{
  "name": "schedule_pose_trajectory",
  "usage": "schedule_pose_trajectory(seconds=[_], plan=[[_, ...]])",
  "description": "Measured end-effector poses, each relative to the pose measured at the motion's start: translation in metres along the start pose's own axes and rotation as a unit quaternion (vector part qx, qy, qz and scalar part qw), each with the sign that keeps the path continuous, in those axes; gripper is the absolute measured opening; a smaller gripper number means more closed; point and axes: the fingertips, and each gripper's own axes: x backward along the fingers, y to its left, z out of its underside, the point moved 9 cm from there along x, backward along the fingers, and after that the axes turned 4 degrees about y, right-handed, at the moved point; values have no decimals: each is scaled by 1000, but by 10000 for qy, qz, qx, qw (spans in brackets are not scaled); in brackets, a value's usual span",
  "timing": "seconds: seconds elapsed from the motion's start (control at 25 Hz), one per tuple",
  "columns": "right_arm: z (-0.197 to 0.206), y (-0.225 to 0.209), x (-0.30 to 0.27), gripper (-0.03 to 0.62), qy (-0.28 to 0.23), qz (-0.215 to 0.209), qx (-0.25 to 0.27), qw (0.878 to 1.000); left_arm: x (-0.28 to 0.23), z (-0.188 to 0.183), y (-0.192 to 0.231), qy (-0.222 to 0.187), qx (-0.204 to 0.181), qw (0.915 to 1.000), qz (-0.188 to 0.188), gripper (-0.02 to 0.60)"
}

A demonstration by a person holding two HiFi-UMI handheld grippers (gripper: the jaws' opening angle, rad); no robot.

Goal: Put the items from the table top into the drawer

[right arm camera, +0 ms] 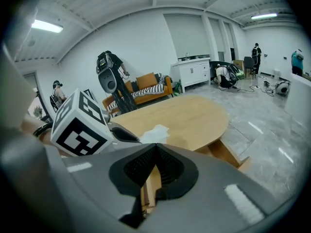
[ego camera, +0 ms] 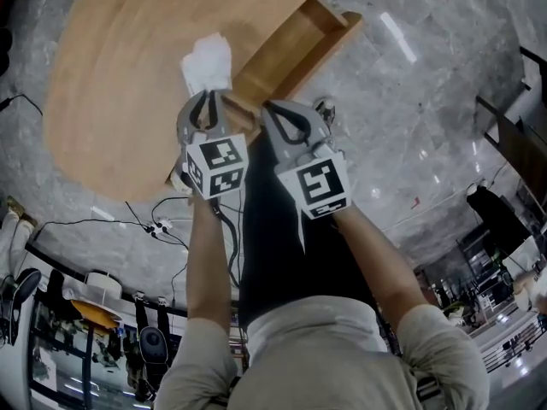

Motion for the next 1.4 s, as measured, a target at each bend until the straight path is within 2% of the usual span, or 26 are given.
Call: schedule_pose_trajectory(seconds=[0.08, 0.2, 0.36, 0.56, 0.88, 1.08, 1.2, 1.4], plan=[[5, -7, 5, 8, 14, 63, -59, 10000, -2, -7, -15, -40, -160, 9998, 147, 58], [12, -18, 13, 8, -78, 149, -127, 9998, -4, -17, -34, -64, -515, 9985, 190, 57], [24, -37, 27, 8, -175, 274, -254, 9991, -9, -30, -61, -112, -781, 9965, 283, 55], [32, -61, 46, 8, -217, 463, -523, 9973, -17, -51, -87, -143, -1303, 9908, 335, 49], [54, -112, 70, 8, -439, 838, -1039, 9901, -50, -83, -143, -109, -2440, 9686, 453, 46], [63, -136, 80, 8, -503, 970, -1241, 9862, -66, -100, -163, -111, -3183, 9469, 449, 44], [72, -149, 84, 6, -510, 1020, -1319, 9847, -76, -104, -176, -67, -3415, 9386, 482, 41], [81, -164, 87, 6, -522, 1079, -1419, 9826, -93, -110, -180, -5, -3565, 9334, 413, 38]])
